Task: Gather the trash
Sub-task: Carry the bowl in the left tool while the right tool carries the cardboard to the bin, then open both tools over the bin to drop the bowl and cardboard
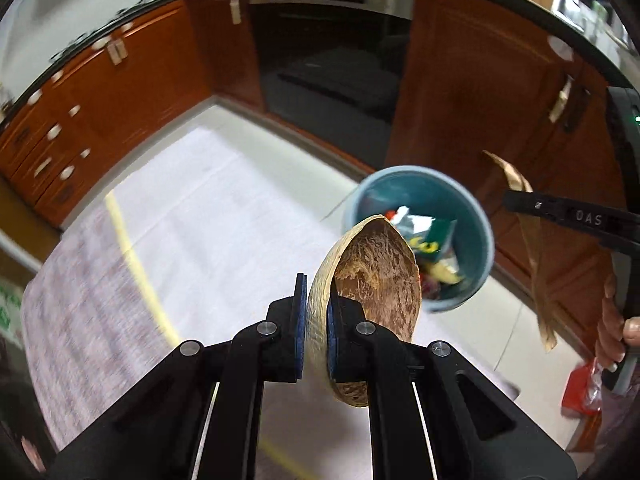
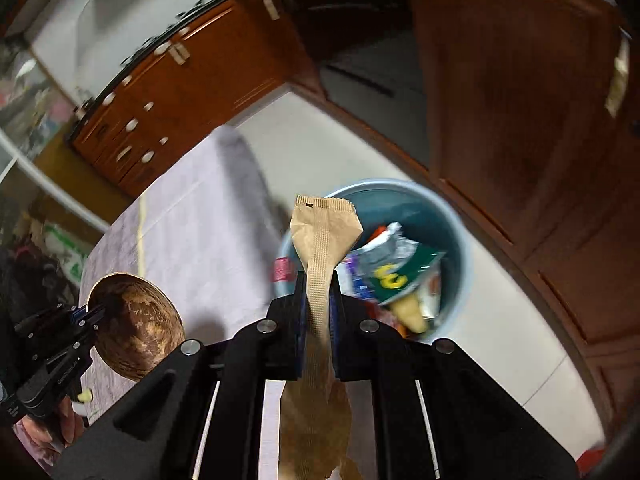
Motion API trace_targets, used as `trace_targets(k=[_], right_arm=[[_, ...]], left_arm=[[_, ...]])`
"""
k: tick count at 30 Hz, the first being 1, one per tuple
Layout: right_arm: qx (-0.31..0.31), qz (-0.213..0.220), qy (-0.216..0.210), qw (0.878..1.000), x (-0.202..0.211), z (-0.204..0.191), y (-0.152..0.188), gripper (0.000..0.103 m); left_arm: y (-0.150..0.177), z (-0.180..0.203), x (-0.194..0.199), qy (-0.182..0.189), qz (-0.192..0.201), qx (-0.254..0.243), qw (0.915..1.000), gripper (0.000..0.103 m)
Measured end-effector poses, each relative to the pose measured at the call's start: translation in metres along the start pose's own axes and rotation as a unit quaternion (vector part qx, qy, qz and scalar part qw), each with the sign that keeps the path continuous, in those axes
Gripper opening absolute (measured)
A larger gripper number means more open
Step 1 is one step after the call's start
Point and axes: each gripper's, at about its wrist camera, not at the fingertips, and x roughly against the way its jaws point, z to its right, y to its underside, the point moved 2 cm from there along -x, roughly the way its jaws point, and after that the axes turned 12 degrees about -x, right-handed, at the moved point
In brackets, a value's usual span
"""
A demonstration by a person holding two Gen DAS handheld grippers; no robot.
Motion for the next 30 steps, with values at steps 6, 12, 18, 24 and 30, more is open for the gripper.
trace_targets(k=[6, 12, 18, 24, 30], right_arm=[[-0.023, -0.013, 0.022, 0.999, -0.019, 0.032, -0.013, 0.01], [-0.028, -0.027, 0.032, 0.999, -0.039, 0.041, -0.021, 0.01], [-0.025, -0.04, 0.042, 0.998, -0.056, 0.041, -0.025, 0.01], [-0.018, -0.046, 0.043, 0.998, -0.066, 0.031, -0.027, 0.01], [-0.007, -0.042, 0.04, 0.998, -0.069, 0.019, -0.034, 0.011]], left_arm=[[-0.037, 0.031, -0.041, 0.027, -0.01, -0.018, 0.9994, 0.009], [-0.049, 0.05, -0.088, 0.048, -0.039, -0.026, 0.9977, 0.009], [-0.046, 0.053, -0.128, 0.065, -0.076, -0.023, 0.9948, 0.014], [-0.044, 0.049, -0.12, 0.051, -0.06, -0.026, 0.9965, 0.058], [-0.036, 0.04, -0.095, 0.044, -0.042, -0.027, 0.9978, 0.075]])
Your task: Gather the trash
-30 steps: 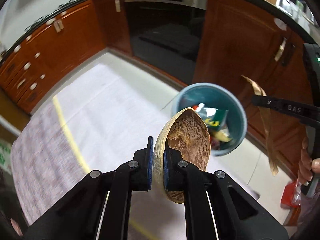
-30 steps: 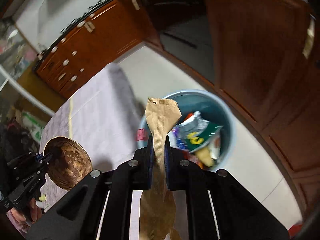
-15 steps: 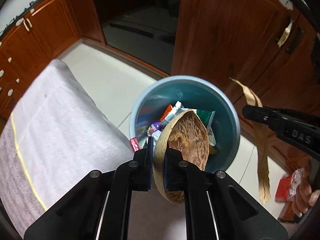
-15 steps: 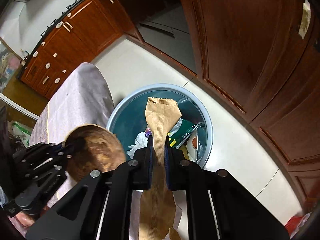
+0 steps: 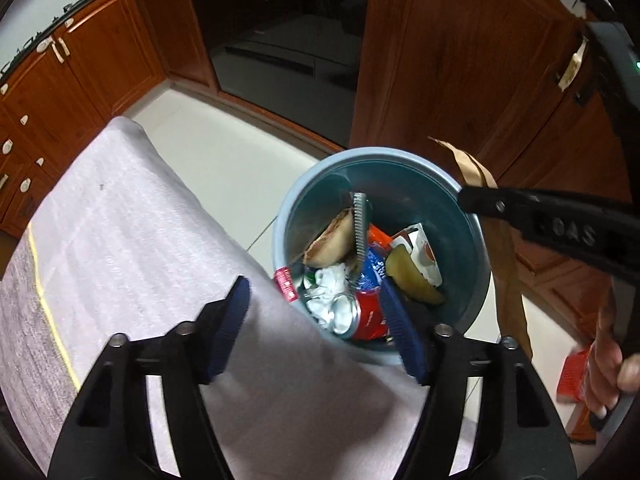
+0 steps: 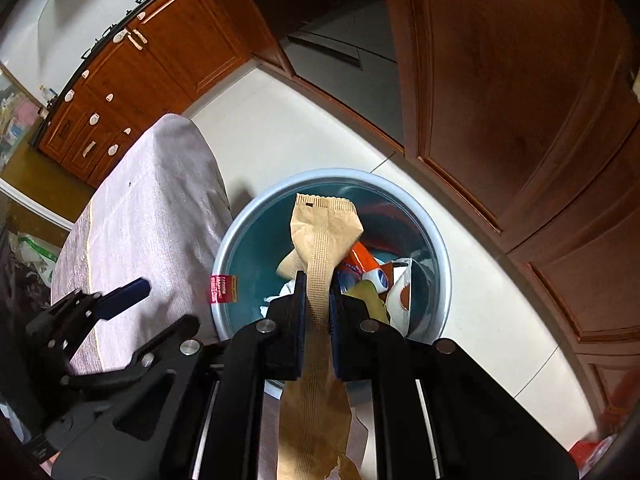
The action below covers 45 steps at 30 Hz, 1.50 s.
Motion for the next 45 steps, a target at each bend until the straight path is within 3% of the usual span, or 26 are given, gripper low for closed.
trace_targets(k=[5, 7, 8, 10, 11, 12, 19, 21, 27, 45], right_arm=[[0.02, 0.014, 0.001, 1.0, 0.007, -0.015, -0.008, 0.013], [0.03, 0.021, 0.001, 0.999, 0.009, -0.021, -0.011, 0.017], [0.033, 0.024, 0.0, 0.999, 0.011, -0.024, -0.013, 0.023], [0.04, 0.032, -0.003, 0.999, 0.013, -0.029, -0.016, 0.054], [0.04, 0.038, -0.003, 0.998, 0.015, -0.031, -0.016, 0.076], [0.041, 0.044, -0.003, 0.998, 0.017, -0.032, -0.017, 0.08], [0.031, 0.021, 0.0, 0.999, 0.018, -0.031, -0.011, 0.089], [0.035, 0.017, 0.001, 0.999, 0.019, -0.031, -0.007, 0.096], [0.047, 0.003, -0.002, 0.999, 0.033, -0.032, 0.011, 0.096], [0.095, 0.028, 0.095, 0.991, 0.089, -0.037, 0.086, 0.096]], left_arm=[[0.013, -0.008, 0.019, -0.003, 0.02, 0.006, 0.9998, 0.094], [0.017, -0.011, 0.024, -0.006, 0.026, 0.008, 0.9996, 0.096], [0.018, -0.012, 0.026, -0.006, 0.026, 0.009, 0.9996, 0.096], [0.019, -0.016, 0.03, -0.005, 0.028, 0.014, 0.9995, 0.097], [0.02, -0.017, 0.032, -0.004, 0.029, 0.016, 0.9994, 0.098], [0.019, -0.017, 0.032, -0.004, 0.03, 0.017, 0.9994, 0.098], [0.025, -0.02, 0.035, -0.006, 0.027, 0.022, 0.9994, 0.099], [0.027, -0.021, 0.039, -0.009, 0.027, 0.023, 0.9993, 0.099], [0.036, -0.023, 0.049, -0.024, 0.03, 0.035, 0.9986, 0.099], [0.095, -0.027, 0.117, -0.018, 0.024, 0.09, 0.9955, 0.099]])
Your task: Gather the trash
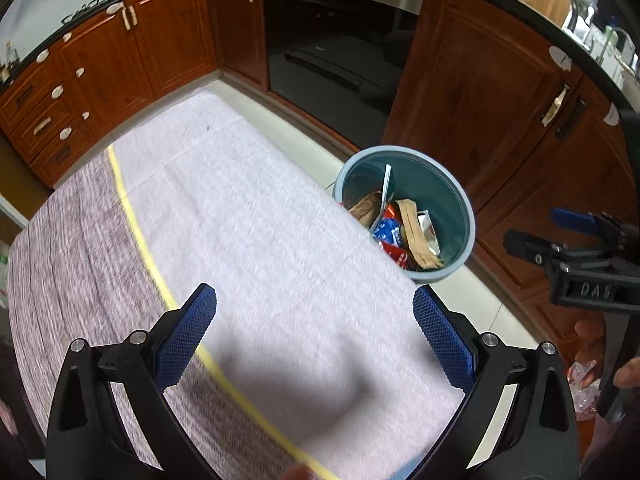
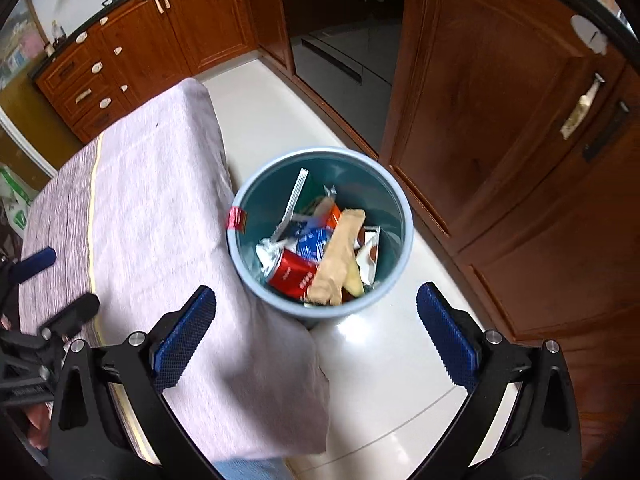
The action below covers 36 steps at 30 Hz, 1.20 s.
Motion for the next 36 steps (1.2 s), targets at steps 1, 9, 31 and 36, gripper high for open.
trace_targets(k=[1, 9, 31, 36], right_arm=[[0.001, 0.001, 0.001, 1.0, 0.003, -0.001, 0.004, 0.097], [0.011, 0.009, 0.016, 1.0, 0.024, -0.007, 0.034, 0.097], [0.026, -0.008, 0.029, 0.999, 0.027, -0.013, 0.058, 0.096], [0.033, -0.013, 0.027, 0.999, 0.025, -0.017, 0.057, 0.097]], left_arm=[[0.003, -0.001, 0.002, -0.001, 0.001, 0.001, 1.0, 0.099], [0.025, -0.004, 0.025, -0.013, 0.013, 0.007, 0.9998, 0.099], [0.041, -0.011, 0.042, -0.03, 0.025, 0.02, 0.999, 0.099], [0.041, -0.013, 0.04, -0.032, 0.024, 0.022, 0.999, 0.099]])
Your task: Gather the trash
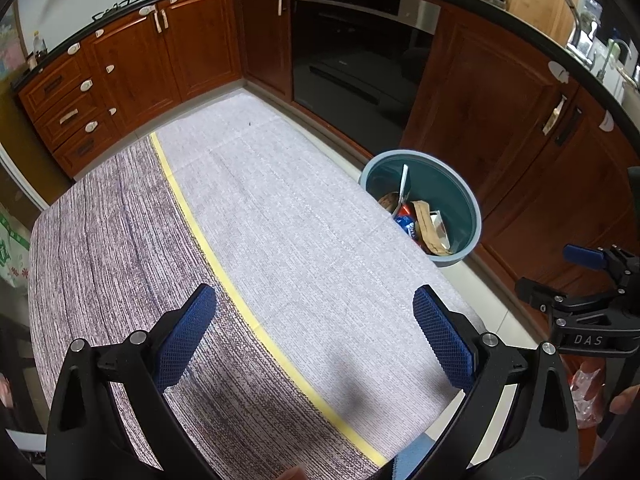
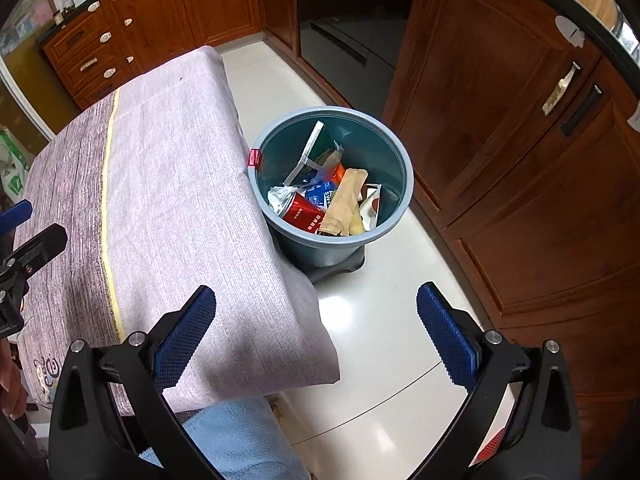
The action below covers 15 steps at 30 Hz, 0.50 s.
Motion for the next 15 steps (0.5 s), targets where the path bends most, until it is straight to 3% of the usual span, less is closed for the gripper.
trace_targets(k=[15], right_arm=[[0.002, -0.009, 0.005, 1.0, -0.0106, -0.0001, -0.0031, 0.096]], left_arm=[[-0.0008, -0.0013, -0.0074, -0.006, -0.007, 0.003, 1.0, 0.099]])
